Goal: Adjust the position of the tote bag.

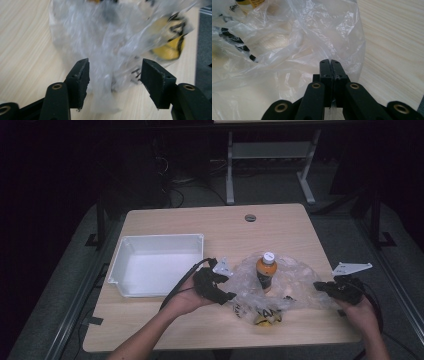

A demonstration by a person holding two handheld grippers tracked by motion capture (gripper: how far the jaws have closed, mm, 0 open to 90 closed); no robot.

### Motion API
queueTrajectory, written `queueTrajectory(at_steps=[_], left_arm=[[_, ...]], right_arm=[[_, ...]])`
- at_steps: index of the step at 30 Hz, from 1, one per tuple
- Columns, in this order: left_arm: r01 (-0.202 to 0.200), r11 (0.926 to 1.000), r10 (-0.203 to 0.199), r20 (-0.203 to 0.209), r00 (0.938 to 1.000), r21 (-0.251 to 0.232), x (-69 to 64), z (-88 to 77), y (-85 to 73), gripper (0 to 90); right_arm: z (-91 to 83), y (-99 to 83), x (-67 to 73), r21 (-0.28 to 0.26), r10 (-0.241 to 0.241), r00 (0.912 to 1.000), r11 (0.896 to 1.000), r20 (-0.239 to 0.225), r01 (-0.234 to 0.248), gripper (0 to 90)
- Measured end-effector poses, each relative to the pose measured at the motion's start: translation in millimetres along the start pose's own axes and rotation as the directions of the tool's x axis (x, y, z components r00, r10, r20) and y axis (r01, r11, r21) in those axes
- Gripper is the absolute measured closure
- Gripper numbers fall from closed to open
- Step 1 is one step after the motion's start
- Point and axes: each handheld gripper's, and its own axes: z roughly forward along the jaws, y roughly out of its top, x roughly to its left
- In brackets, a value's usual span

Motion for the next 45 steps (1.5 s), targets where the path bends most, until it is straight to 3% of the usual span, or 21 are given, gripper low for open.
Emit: queueTrajectory(at_steps=[3, 12, 13, 14, 15, 16, 17, 18, 19, 20, 22, 24, 25, 28, 32, 36, 37, 40, 42, 43, 45], left_arm=[[-0.021, 0.9995, 0.021, 0.004, 0.9998, -0.023, -3.3, 3.5, 9.0, 35.7], [-0.008, 0.9987, 0.007, -0.009, 0.9999, -0.051, -2.6, 24.2, 19.4, 28.8], [-0.005, 0.999, 0.005, -0.02, 0.9998, -0.044, -1.1, 31.4, 19.8, 28.1], [-0.005, 0.999, 0.005, -0.02, 0.9998, -0.044, -1.1, 31.4, 19.8, 28.2], [0.003, 0.9992, -0.004, -0.026, 0.9996, -0.04, 0.5, 40.3, 18.5, 28.2], [0.003, 0.9992, -0.004, -0.026, 0.9996, -0.04, 0.5, 40.3, 18.5, 30.0], [0.007, 0.9999, -0.007, -0.019, 0.9998, -0.008, 1.5, 48.7, 16.4, 32.7], [0.007, 0.9999, -0.007, -0.019, 0.9998, -0.008, 1.5, 48.7, 16.4, 34.2], [0.003, 1.0, -0.003, -0.038, 0.9993, 0.008, 0.7, 55.6, 13.8, 34.5], [0.003, 1.0, -0.003, -0.038, 0.9993, 0.008, 0.7, 55.6, 13.8, 37.3], [0.004, 0.9999, -0.003, -0.036, 0.9994, 0.016, 1.2, 62.0, 10.7, 42.0], [0.011, 0.9997, -0.01, -0.033, 0.9994, 0.023, 1.9, 66.5, 9.2, 46.1], [0.019, 0.9996, -0.018, -0.03, 0.9994, 0.02, 1.6, 68.7, 8.2, 49.0], [0.005, 0.9991, -0.003, -0.037, 0.9993, 0.043, 4.2, 73.0, 6.0, 53.5], [0.015, 0.999, -0.014, -0.035, 0.9993, 0.042, 6.1, 74.6, 1.9, 61.7], [0.023, 0.9985, -0.02, -0.051, 0.9985, 0.05, 7.0, 77.3, -0.6, 60.7], [0.024, 0.9979, -0.021, -0.055, 0.9983, 0.06, 7.4, 78.1, -0.9, 61.3], [0.026, 0.9975, -0.023, -0.055, 0.9982, 0.066, 7.8, 78.5, -0.9, 65.8], [0.031, 0.997, -0.028, -0.056, 0.998, 0.071, 8.8, 80.1, -1.6, 68.4], [0.06, 0.9955, -0.056, -0.057, 0.9968, 0.073, 10.4, 82.6, -2.8, 68.5], [0.074, 0.9942, -0.069, -0.058, 0.9959, 0.078, 10.6, 83.9, -3.6, 69.2]], right_arm=[[-0.7, 0.9, 1.4, -0.008, -0.004, 1.0, 1.0, -0.003, 0.003, 88.9], [-4.7, 9.7, 10.6, -0.047, -0.034, 0.9989, 0.998, -0.031, 0.033, 87.0], [-5.6, 12.3, 12.5, -0.056, -0.038, 0.9983, 0.998, -0.043, 0.035, 80.0], [-5.6, 12.3, 12.5, -0.056, -0.038, 0.9983, 0.998, -0.043, 0.035, 80.0], [-8.5, 16.7, 15.1, -0.068, -0.046, 0.998, 0.997, -0.043, 0.043, 69.8], [-8.5, 16.7, 15.1, -0.068, -0.046, 0.998, 0.997, -0.043, 0.043, 69.8], [-13.9, 22.1, 18.0, -0.091, -0.053, 0.9981, 0.995, -0.032, 0.05, 57.6], [-13.9, 22.1, 18.0, -0.091, -0.053, 0.9981, 0.995, -0.032, 0.05, 57.6], [-21.4, 32.4, 23.1, -0.138, -0.068, 0.9973, 0.988, -0.026, 0.064, 44.7], [-21.4, 32.4, 23.1, -0.138, -0.068, 0.9973, 0.988, -0.026, 0.064, 44.7], [-26.7, 49.1, 31.3, -0.188, -0.121, 0.9917, 0.976, -0.043, 0.111, 36.8], [-25.8, 55.6, 33.9, -0.19, -0.138, 0.9891, 0.974, -0.051, 0.126, 34.9], [-19.3, 69.2, 37.4, -0.175, -0.173, 0.9824, 0.972, -0.071, 0.158, 33.0], [-3.7, 87.9, 38.3, -0.115, -0.22, 0.9727, 0.971, -0.074, 0.211, 35.1], [21.5, 107.6, 33.2, -0.057, -0.225, 0.9712, 0.974, -0.078, 0.221, 42.6], [39.2, 118.0, 26.3, -0.03, -0.196, 0.9755, 0.981, -0.1, 0.194, 44.3], [47.5, 121.6, 22.9, -0.043, -0.173, 0.9755, 0.985, -0.135, 0.169, 46.8], [56.1, 124.2, 20.3, -0.043, -0.146, 0.9793, 0.989, -0.14, 0.142, 52.2], [66.1, 123.9, 17.5, -0.022, -0.137, 0.9792, 0.991, -0.149, 0.135, 59.1], [74.1, 122.4, 17.1, 0.006, -0.112, 0.9759, 0.993, -0.187, 0.115, 68.1], [83.9, 120.3, 17.6, 0.047, -0.124, 0.9716, 0.99, -0.202, 0.136, 78.6]])
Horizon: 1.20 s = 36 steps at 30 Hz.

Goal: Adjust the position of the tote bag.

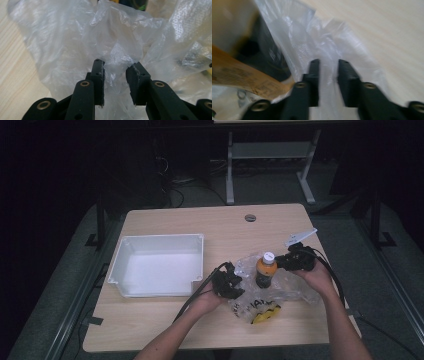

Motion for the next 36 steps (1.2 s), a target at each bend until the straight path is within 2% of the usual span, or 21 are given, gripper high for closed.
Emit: queueTrajectory(at_steps=[1, 2, 3, 9, 10, 14, 16, 18, 21, 23, 25, 26, 27, 28, 30, 31, 32, 33, 34, 36], left_arm=[[0.0, 1.0, 0.0, 0.0, 1.0, 0.0, 0.0, 0.0, 0.0, 70.1], [0.002, 1.0, -0.002, -0.006, 1.0, -0.003, -0.2, 1.2, -0.6, 71.3], [-0.002, 1.0, 0.002, -0.006, 1.0, 0.001, 0.0, 1.0, -1.0, 71.8], [0.018, 0.9998, -0.018, -0.006, 0.9998, -0.001, 1.7, 1.1, -6.8, 73.4], [0.03, 0.9995, -0.03, -0.007, 0.9995, 0.0, 1.1, 2.4, -9.3, 73.6], [0.02, 0.9997, -0.019, -0.019, 0.9996, 0.012, -1.3, 3.5, -10.9, 74.6], [0.013, 0.9998, -0.013, -0.025, 0.9996, 0.018, -2.7, 3.7, -11.3, 74.5], [0.008, 0.9998, -0.008, -0.029, 0.9995, 0.018, -3.5, 3.7, -12.3, 74.5], [0.005, 0.9999, -0.004, -0.032, 0.9995, 0.016, -3.8, 3.1, -13.1, 73.6], [0.003, 0.9998, -0.003, -0.025, 0.9997, 0.02, -3.4, 1.4, -13.7, 72.5], [0.008, 0.9999, -0.007, -0.017, 0.9998, 0.014, -3.2, -0.3, -14.2, 72.2], [-0.003, 0.9998, 0.004, -0.017, 0.9999, 0.022, -2.1, -1.6, -13.8, 72.3], [-0.002, 0.9998, 0.003, -0.017, 0.9999, 0.021, -2.2, -1.6, -14.0, 72.3], [-0.002, 0.9996, 0.002, -0.016, 0.9999, 0.028, -2.5, -2.4, -14.2, 72.2], [0.006, 0.9997, -0.006, -0.016, 0.9999, 0.025, -2.8, -1.4, -14.5, 72.0], [0.006, 0.9997, -0.006, -0.016, 0.9999, 0.025, -2.8, -1.4, -14.5, 71.9], [0.017, 0.9997, -0.017, -0.019, 0.9997, 0.017, -3.6, 0.6, -14.7, 71.7], [0.017, 0.9997, -0.017, -0.019, 0.9997, 0.017, -3.6, 0.6, -14.7, 71.7], [0.004, 0.9999, -0.003, -0.032, 0.9995, 0.01, -4.2, 0.5, -14.3, 71.6], [-0.008, 0.9999, 0.008, -0.039, 0.9992, 0.01, -5.3, 0.8, -14.3, 71.3]], right_arm=[[0.0, 0.0, 0.0, 0.0, 0.0, 1.0, 1.0, 0.0, 0.0, 78.6], [6.1, -1.2, 0.9, 0.03, 0.0, 1.0, 1.0, -0.009, 0.0, 85.5], [9.2, -2.4, 0.9, 0.046, -0.001, 0.9999, 0.999, -0.012, 0.002, 86.6], [13.8, -7.0, -1.4, 0.072, 0.007, 0.9999, 0.997, 0.008, -0.008, 88.7], [14.9, -9.3, -2.9, 0.083, 0.011, 0.9995, 0.996, 0.029, -0.014, 88.9], [15.1, -14.6, -7.5, 0.084, 0.041, 0.9976, 0.995, 0.055, -0.045, 89.1], [15.3, -16.7, -8.7, 0.086, 0.046, 0.9976, 0.995, 0.053, -0.05, 89.0], [15.2, -19.8, -7.1, 0.082, 0.039, 0.9966, 0.996, 0.072, -0.045, 89.0], [15.5, -24.2, -8.0, 0.08, 0.051, 0.9958, 0.995, 0.076, -0.057, 88.7], [13.5, -27.4, -7.6, 0.061, 0.064, 0.9954, 0.996, 0.072, -0.068, 85.3], [3.8, -28.6, -4.8, 0.021, 0.052, 0.9944, 0.998, 0.092, -0.054, 78.0], [-1.0, -28.7, -3.7, 0.001, 0.054, 0.9936, 0.999, 0.099, -0.055, 73.2], [-1.0, -28.7, -3.7, 0.001, 0.054, 0.9936, 0.999, 0.099, -0.055, 73.2], [-12.5, -29.1, -1.0, -0.036, 0.06, 0.9926, 0.998, 0.106, -0.056, 69.8], [-24.6, -30.0, 3.7, -0.071, 0.052, 0.9925, 0.997, 0.111, -0.044, 66.2], [-24.6, -30.0, 3.7, -0.071, 0.052, 0.9925, 0.997, 0.111, -0.044, 66.2], [-36.5, -30.3, 9.8, -0.09, 0.036, 0.9926, 0.996, 0.116, -0.026, 64.3], [-36.5, -30.3, 9.8, -0.09, 0.036, 0.9926, 0.996, 0.116, -0.026, 64.3], [-47.4, -30.7, 17.7, -0.101, 0.008, 0.9928, 0.995, 0.119, 0.004, 63.3], [-56.6, -31.7, 26.7, -0.114, -0.022, 0.9936, 0.993, 0.111, 0.034, 62.8]])
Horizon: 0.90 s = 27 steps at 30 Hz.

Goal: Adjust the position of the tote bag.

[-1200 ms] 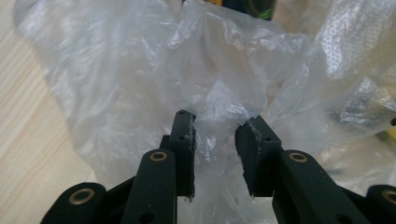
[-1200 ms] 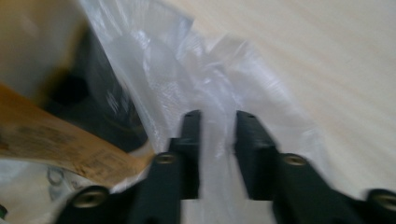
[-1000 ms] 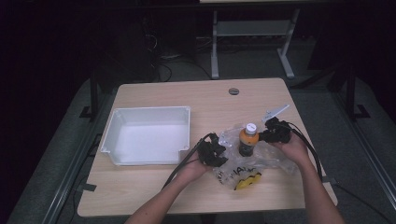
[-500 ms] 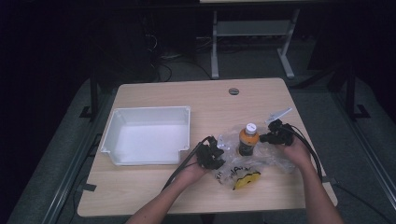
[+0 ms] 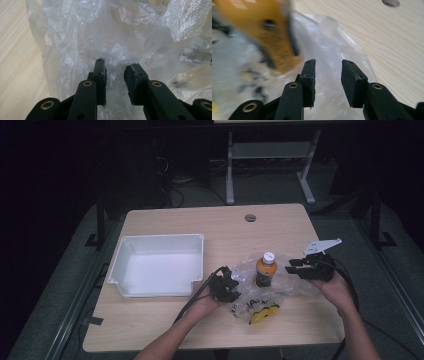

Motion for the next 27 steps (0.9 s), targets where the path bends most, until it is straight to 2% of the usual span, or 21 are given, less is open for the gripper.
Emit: queueTrajectory(at_steps=[2, 3, 4, 6, 7, 8, 9, 12, 13, 14, 15, 16, 17, 18, 19, 20, 21, 22, 23, 26, 27], left_arm=[[0.002, 1.0, -0.002, 0.0, 1.0, -0.002, 0.0, -0.2, -0.2, 71.4], [0.002, 1.0, -0.002, 0.0, 1.0, -0.002, 0.0, -0.2, -0.2, 71.4], [0.009, 1.0, -0.009, 0.004, 0.9999, -0.001, -0.3, 0.3, -0.5, 71.4], [0.005, 1.0, -0.005, 0.003, 1.0, 0.003, -0.4, -0.2, -0.1, 71.4], [0.005, 1.0, -0.005, 0.003, 1.0, 0.003, -0.4, -0.2, -0.1, 71.4], [0.004, 1.0, -0.004, 0.002, 1.0, 0.007, -0.5, -0.2, 0.0, 71.4], [-0.002, 0.9999, 0.002, 0.003, 1.0, 0.011, -0.4, -0.4, 0.1, 71.4], [-0.001, 1.0, 0.001, -0.001, 1.0, 0.009, -0.9, 0.3, 0.3, 71.5], [-0.001, 1.0, 0.001, -0.001, 1.0, 0.009, -0.9, 0.3, 0.3, 71.4], [-0.003, 0.9999, 0.004, -0.004, 1.0, 0.01, -1.4, 0.6, 0.4, 71.5], [-0.003, 0.9999, 0.004, -0.004, 1.0, 0.01, -1.4, 0.6, 0.4, 71.5], [-0.019, 0.9996, 0.019, -0.005, 0.9998, 0.022, -1.6, -0.1, 0.5, 71.6], [-0.019, 0.9996, 0.019, -0.005, 0.9998, 0.022, -1.6, -0.1, 0.5, 71.7], [-0.02, 0.9997, 0.02, -0.007, 0.9998, 0.017, -2.1, 0.2, 0.3, 72.0], [-0.02, 0.9997, 0.02, -0.007, 0.9998, 0.017, -2.1, 0.2, 0.3, 72.2], [-0.017, 0.9997, 0.017, -0.005, 0.9998, 0.018, -1.8, 0.3, 0.3, 72.4], [-0.017, 0.9997, 0.017, -0.005, 0.9998, 0.018, -1.8, 0.3, 0.3, 72.6], [-0.019, 0.9997, 0.019, -0.006, 0.9998, 0.018, -1.9, 0.7, 0.1, 73.0], [-0.021, 0.9996, 0.021, -0.007, 0.9998, 0.019, -1.8, 0.9, -0.1, 73.2], [-0.024, 0.9994, 0.025, -0.01, 0.9997, 0.023, -2.1, 1.2, -0.2, 73.5], [-0.024, 0.9994, 0.025, -0.01, 0.9997, 0.023, -2.1, 1.2, -0.2, 73.6]], right_arm=[[-8.5, 0.6, 9.0, -0.007, -0.03, 0.9993, 1.0, -0.02, 0.03, 62.1], [-8.5, 0.6, 9.0, -0.007, -0.03, 0.9993, 1.0, -0.02, 0.03, 62.1], [-16.3, 1.2, 18.6, -0.02, -0.065, 0.9971, 0.998, -0.04, 0.064, 60.8], [-22.5, 1.8, 27.1, -0.046, -0.091, 0.9915, 0.995, -0.093, 0.087, 59.2], [-22.5, 1.8, 27.1, -0.046, -0.091, 0.9915, 0.995, -0.093, 0.087, 59.2], [-25.8, 2.6, 36.0, -0.066, -0.122, 0.9822, 0.991, -0.143, 0.113, 56.1], [-26.4, 3.1, 40.5, -0.073, -0.135, 0.9771, 0.99, -0.164, 0.124, 54.4], [-21.3, 3.3, 52.4, -0.066, -0.183, 0.9636, 0.983, -0.195, 0.173, 49.8], [-21.3, 3.3, 52.4, -0.066, -0.183, 0.9636, 0.983, -0.195, 0.173, 49.8], [-13.0, 1.3, 56.5, -0.041, -0.206, 0.9547, 0.979, -0.215, 0.202, 50.2], [-13.0, 1.3, 56.5, -0.041, -0.206, 0.9547, 0.979, -0.215, 0.202, 50.2], [-3.2, -2.3, 58.0, -0.014, -0.196, 0.9521, 0.98, -0.235, 0.198, 56.4], [-3.2, -2.3, 58.0, -0.014, -0.196, 0.9521, 0.98, -0.235, 0.198, 56.4], [5.8, -6.7, 57.8, -0.003, -0.177, 0.9481, 0.983, -0.265, 0.182, 72.7], [5.8, -6.7, 57.8, -0.003, -0.177, 0.9481, 0.983, -0.265, 0.182, 72.7], [12.9, -10.5, 57.9, 0.027, -0.165, 0.9448, 0.983, -0.283, 0.18, 85.1], [12.9, -10.5, 57.9, 0.027, -0.165, 0.9448, 0.983, -0.283, 0.18, 85.1], [17.3, -14.9, 59.0, 0.059, -0.156, 0.9475, 0.982, -0.279, 0.178, 89.2], [18.3, -17.2, 59.7, 0.07, -0.143, 0.9516, 0.983, -0.272, 0.167, 89.4], [22.6, -30.8, 57.4, 0.09, -0.098, 0.954, 0.988, -0.283, 0.128, 89.5], [22.6, -30.8, 57.4, 0.09, -0.098, 0.954, 0.988, -0.283, 0.128, 89.5]])
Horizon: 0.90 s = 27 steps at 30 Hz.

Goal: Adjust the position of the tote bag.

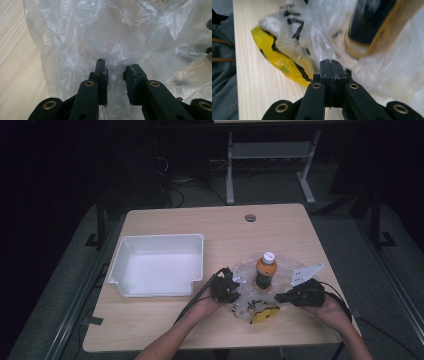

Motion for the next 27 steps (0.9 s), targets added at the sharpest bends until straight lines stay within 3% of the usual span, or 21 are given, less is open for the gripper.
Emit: queueTrajectory(at_steps=[3, 8, 18, 21, 22, 23, 24, 25, 27], left_arm=[[-0.001, 1.0, 0.001, -0.006, 1.0, -0.003, -1.2, 0.4, -0.3, 73.9], [0.005, 0.9999, -0.005, 0.002, 1.0, -0.012, -1.1, 1.6, -0.1, 74.1], [0.008, 0.9997, -0.008, 0.013, 0.9999, -0.024, -2.6, 2.9, -0.2, 73.9], [0.015, 0.9995, -0.014, 0.023, 0.9996, -0.027, -1.8, 1.6, -0.3, 71.3], [0.015, 0.9995, -0.014, 0.023, 0.9996, -0.027, -1.8, 1.6, -0.3, 69.0], [0.031, 0.9984, -0.029, 0.045, 0.9986, -0.048, 1.0, -2.8, 0.0, 68.0], [0.031, 0.9984, -0.029, 0.045, 0.9986, -0.048, 1.0, -2.8, 0.0, 67.1], [0.043, 0.9967, -0.039, 0.057, 0.9976, -0.069, 1.7, -5.7, 1.0, 66.1], [0.034, 0.9963, -0.03, 0.054, 0.9981, -0.079, 1.8, -9.6, 2.1, 63.8]], right_arm=[[4.3, -12.2, -2.5, 0.034, 0.032, 0.9995, 0.999, -0.004, -0.032, 89.6], [2.8, -21.2, -3.2, 0.056, 0.039, 0.9992, 0.998, 0.009, -0.039, 89.6], [-1.7, -29.7, -1.8, 0.053, 0.061, 0.9981, 0.997, 0.012, -0.061, 89.4], [-4.3, -29.4, -2.0, 0.043, 0.059, 0.9978, 0.997, 0.029, -0.06, 78.3], [-4.3, -29.4, -2.0, 0.043, 0.059, 0.9978, 0.997, 0.029, -0.06, 78.3], [-9.3, -29.5, -1.1, 0.013, 0.064, 0.9974, 0.998, 0.033, -0.064, 71.2], [-9.3, -29.5, -1.1, 0.013, 0.064, 0.9974, 0.998, 0.033, -0.064, 71.2], [-16.1, -28.8, -0.5, -0.027, 0.077, 0.996, 0.997, 0.045, -0.076, 65.3], [-24.0, -27.0, 1.1, -0.067, 0.086, 0.995, 0.994, 0.052, -0.082, 61.4]])
